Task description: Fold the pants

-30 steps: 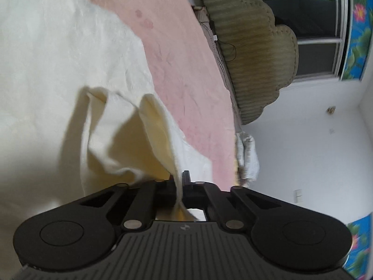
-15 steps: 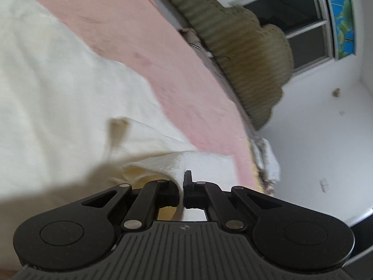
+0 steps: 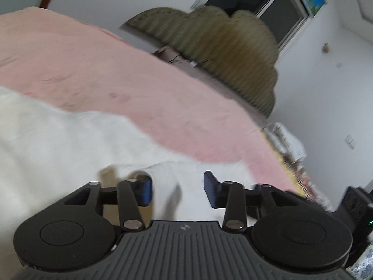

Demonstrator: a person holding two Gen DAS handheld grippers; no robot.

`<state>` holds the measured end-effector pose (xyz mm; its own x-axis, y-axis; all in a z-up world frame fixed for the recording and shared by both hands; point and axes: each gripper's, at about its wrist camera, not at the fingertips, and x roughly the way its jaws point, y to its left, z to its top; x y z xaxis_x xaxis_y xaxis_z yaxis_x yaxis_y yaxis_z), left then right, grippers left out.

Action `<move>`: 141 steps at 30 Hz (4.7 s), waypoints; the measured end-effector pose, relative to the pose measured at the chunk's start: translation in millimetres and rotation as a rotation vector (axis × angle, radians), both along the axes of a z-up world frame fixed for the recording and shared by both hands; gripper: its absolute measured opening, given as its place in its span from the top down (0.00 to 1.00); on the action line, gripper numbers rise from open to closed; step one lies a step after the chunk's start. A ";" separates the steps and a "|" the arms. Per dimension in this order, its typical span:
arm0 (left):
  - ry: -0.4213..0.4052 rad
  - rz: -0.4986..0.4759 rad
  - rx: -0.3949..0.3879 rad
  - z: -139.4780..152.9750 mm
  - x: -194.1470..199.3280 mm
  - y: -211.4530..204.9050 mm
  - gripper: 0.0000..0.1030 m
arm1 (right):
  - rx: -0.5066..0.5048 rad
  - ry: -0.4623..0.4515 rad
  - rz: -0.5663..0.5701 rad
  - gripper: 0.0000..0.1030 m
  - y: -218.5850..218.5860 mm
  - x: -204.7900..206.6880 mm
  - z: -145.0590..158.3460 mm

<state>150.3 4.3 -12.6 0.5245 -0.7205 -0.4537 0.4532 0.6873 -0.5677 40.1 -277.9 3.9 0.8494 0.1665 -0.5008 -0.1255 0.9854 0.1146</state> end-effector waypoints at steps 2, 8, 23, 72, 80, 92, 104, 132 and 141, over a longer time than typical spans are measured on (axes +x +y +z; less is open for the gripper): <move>-0.058 -0.036 0.035 2.8 -8.5 -15.3 0.53 | -0.002 0.041 -0.011 0.32 -1.4 16.0 -6.4; 0.061 0.078 0.173 -29.1 0.5 -5.5 0.74 | 0.070 0.161 -0.111 0.32 -28.3 16.7 -44.3; 0.180 0.037 0.087 -34.5 10.7 -7.8 0.95 | 0.039 0.108 -0.041 0.25 5.3 9.9 -35.6; -0.166 0.558 0.517 9.5 -92.3 152.3 0.18 | 0.136 0.175 0.165 0.04 113.7 79.0 -25.2; -0.126 0.582 0.464 14.6 -90.5 173.1 0.16 | -0.041 0.169 0.111 0.04 139.1 71.0 -37.3; 0.183 0.640 0.012 9.6 -96.4 237.9 0.09 | -0.588 -0.174 0.525 0.04 299.3 6.9 -48.2; 0.332 0.597 -0.329 -22.6 -60.4 245.8 0.01 | -0.702 -0.299 0.357 0.00 322.3 43.8 -54.5; -0.147 0.610 0.302 18.7 -57.3 149.2 0.89 | -0.125 0.024 0.346 0.20 222.1 122.0 -1.3; -0.259 0.538 0.364 46.8 -82.5 97.4 0.89 | -0.061 0.055 0.363 0.20 224.4 154.2 2.9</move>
